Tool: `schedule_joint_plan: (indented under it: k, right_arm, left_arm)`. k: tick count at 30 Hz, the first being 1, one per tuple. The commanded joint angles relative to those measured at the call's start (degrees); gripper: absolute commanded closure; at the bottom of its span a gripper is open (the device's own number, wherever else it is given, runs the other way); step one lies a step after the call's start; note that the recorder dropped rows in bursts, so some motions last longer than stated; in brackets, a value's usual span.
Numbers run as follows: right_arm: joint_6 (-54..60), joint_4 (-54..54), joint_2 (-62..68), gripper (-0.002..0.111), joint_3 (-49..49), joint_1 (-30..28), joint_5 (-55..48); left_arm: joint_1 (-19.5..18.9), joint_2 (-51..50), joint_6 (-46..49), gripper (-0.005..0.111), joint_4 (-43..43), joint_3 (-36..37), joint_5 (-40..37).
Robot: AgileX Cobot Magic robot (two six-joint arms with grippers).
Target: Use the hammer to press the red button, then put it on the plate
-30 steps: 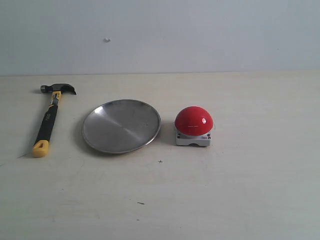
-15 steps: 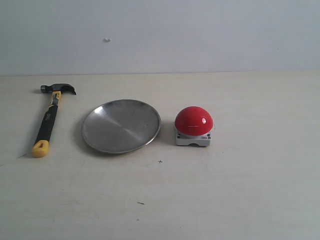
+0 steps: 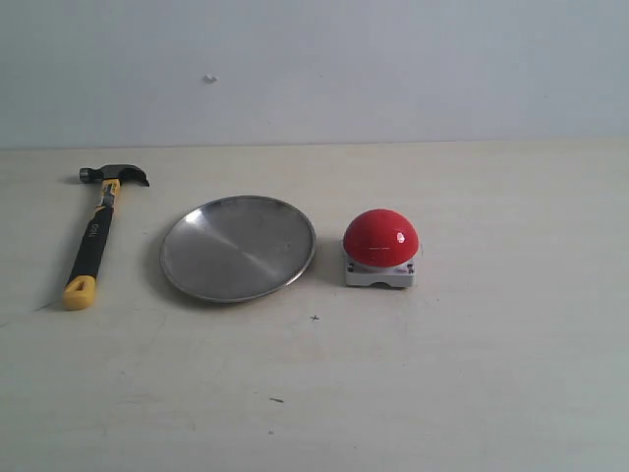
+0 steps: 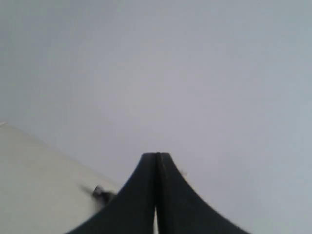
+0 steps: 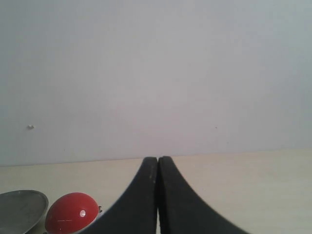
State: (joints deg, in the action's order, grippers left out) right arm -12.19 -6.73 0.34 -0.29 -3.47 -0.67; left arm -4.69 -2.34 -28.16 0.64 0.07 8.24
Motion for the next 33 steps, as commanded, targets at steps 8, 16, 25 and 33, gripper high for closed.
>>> schedule_joint_plan:
  k: [8, 16, 25, 33]
  right_arm:
    - [0.1, -0.3, -0.3, 0.108, 0.3, -0.3, 0.7]
    - [0.1, -0.3, -0.3, 0.108, 0.3, -0.3, -0.1]
    - [0.1, -0.3, -0.3, 0.108, 0.3, -0.3, -0.1]
    - [0.1, -0.3, -0.3, 0.108, 0.3, -0.3, -0.1]
  left_arm:
    - [0.1, -20.0, -2.3, 0.107, -0.6, -11.5, 9.5]
    - [0.1, -24.8, 2.1, 0.107, -10.9, -14.4, 9.6]
    - [0.1, -25.9, 5.0, 0.107, -10.0, -15.6, 4.1]
    - [0.1, -31.1, 5.0, 0.107, -10.0, -16.9, 13.0]
